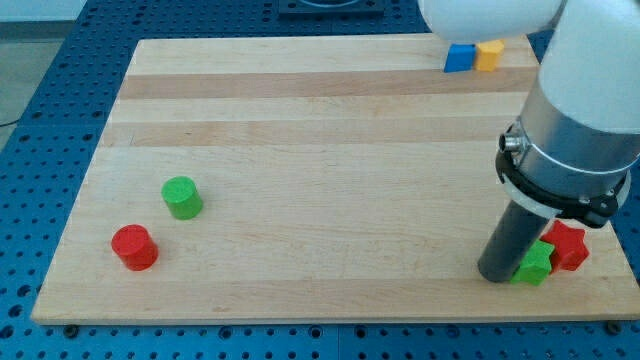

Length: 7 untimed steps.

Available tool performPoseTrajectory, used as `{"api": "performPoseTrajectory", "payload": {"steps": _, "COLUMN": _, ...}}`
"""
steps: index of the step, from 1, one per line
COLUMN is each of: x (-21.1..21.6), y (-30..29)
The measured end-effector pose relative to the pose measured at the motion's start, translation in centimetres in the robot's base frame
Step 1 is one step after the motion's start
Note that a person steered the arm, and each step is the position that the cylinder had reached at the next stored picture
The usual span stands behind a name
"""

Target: Push the red circle to the bottom center

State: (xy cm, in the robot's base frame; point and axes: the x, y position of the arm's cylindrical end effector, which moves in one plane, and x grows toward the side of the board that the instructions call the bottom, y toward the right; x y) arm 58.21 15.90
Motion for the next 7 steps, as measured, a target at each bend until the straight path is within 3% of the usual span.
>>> {"api": "performPoseTrajectory", "payload": {"steps": 2, "x": 3.6, "y": -12.8}}
{"api": "performPoseTrajectory", "payload": {"steps": 4, "x": 3.6, "y": -40.1}}
{"api": "performPoseTrajectory", "payload": {"steps": 5, "x": -3.4, "y": -46.1}}
{"api": "performPoseTrajectory", "payload": {"steps": 6, "x": -4.5, "y": -44.9}}
{"api": "performPoseTrajectory", "payload": {"steps": 7, "x": -1.1, "y": -41.8}}
